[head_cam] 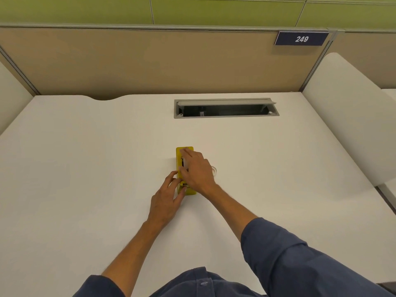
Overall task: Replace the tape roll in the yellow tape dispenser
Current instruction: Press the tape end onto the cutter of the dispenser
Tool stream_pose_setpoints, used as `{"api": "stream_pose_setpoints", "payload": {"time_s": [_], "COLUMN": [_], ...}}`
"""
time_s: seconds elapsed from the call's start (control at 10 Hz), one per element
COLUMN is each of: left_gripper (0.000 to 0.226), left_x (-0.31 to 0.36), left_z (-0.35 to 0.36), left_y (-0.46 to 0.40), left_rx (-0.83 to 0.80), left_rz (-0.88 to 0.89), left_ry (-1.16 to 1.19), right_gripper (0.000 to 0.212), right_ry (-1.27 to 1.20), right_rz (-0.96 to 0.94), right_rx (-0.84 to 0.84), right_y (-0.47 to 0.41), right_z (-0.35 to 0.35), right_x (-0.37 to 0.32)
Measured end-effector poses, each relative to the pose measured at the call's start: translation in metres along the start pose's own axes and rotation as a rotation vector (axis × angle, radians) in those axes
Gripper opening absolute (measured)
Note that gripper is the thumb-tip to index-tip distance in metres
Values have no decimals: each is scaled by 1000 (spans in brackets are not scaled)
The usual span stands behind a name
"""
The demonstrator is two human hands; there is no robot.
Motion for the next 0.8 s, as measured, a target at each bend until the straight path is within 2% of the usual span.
{"api": "stream_pose_setpoints", "payload": {"time_s": [0.1,0.3,0.5,0.8], "left_gripper": [33,34,34,32], "left_x": [0,1,1,4], "left_z": [0,-1,-1,-8], "left_y": [0,0,-1,-4], "left_rx": [-2,5,-5,-56], "left_rz": [-2,5,-7,-13], "left_ry": [-8,-8,-13,49], "right_gripper": [34,21,36,43], "right_ry": [75,43,-33,-60], "right_rz": [-58,-43,14,-47], "right_rx": [4,58,53,71], "right_y": [-5,-7,-6,-3], "right_z": [0,-3,-2,-11], "right_x": [1,5,9,10]}}
Point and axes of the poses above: each hand's wrist, its own y-axis away from the middle knuckle, its own z-axis out of the palm, x = y × z, the point moved 5 cm from there along -y, towards the middle knuckle, and after that the axes turned 3 degrees about x, right-handed, at the moved point
